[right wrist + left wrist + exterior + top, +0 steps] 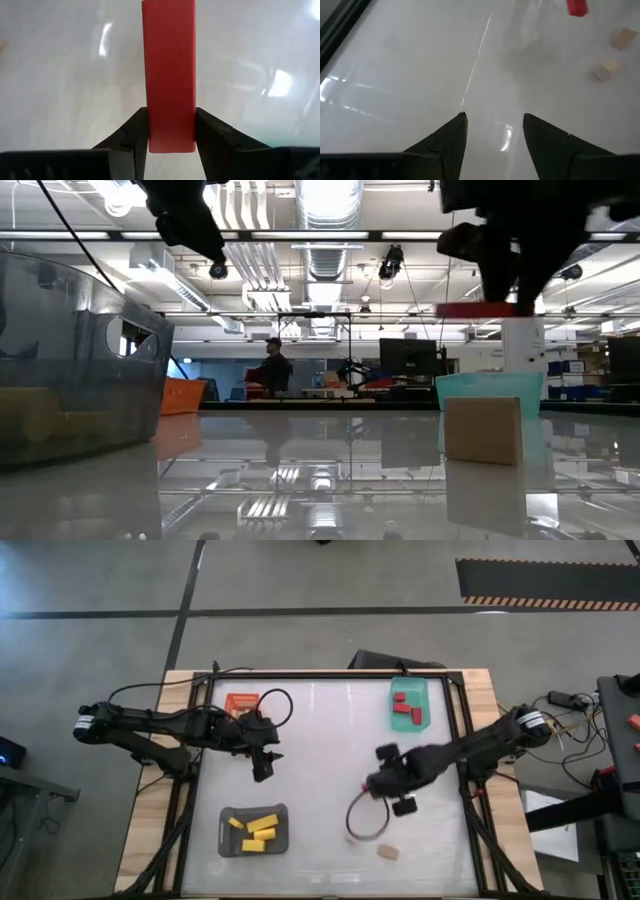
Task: Sort & place blocks by color
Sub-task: Put the red block into the green bin
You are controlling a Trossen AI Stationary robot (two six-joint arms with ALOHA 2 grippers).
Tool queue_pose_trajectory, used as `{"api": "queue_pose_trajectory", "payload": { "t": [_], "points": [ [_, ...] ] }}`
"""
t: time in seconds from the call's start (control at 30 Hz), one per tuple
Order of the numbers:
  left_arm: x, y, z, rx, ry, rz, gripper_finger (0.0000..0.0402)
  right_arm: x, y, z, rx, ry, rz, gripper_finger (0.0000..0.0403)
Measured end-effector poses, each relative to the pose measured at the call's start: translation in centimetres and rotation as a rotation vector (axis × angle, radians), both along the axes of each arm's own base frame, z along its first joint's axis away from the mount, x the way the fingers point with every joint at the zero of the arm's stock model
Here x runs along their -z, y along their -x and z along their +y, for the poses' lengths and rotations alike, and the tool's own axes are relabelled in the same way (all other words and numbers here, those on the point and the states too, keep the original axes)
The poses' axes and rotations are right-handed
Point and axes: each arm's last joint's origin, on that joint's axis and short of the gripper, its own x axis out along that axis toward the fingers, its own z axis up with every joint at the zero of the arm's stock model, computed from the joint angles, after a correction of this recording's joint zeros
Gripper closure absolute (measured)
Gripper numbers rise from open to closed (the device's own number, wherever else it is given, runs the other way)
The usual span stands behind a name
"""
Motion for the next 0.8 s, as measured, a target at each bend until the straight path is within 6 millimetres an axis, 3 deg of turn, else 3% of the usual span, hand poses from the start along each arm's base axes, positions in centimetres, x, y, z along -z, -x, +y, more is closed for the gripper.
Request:
{"api": "queue_pose_trajectory", "payload": {
  "t": [0.23,0.53,0.8],
  "points": [
    [-0.4,-0.4,0.0,-0.014,-0.006,-0.056,0.0224,-2.6,0.3,-6.8,0.581,-0.072,-0.139,0.0283],
    [-0.8,-0.7,0.1,-0.036,-0.022,-0.105,0.0224,-3.4,2.0,-17.1,1.371,-0.144,-0.252,0.0283],
    [-0.8,-0.7,0.4,-0.058,-0.032,-0.104,0.0224,-3.4,4.0,-22.3,1.756,-0.188,-0.322,0.0283]
  ]
}}
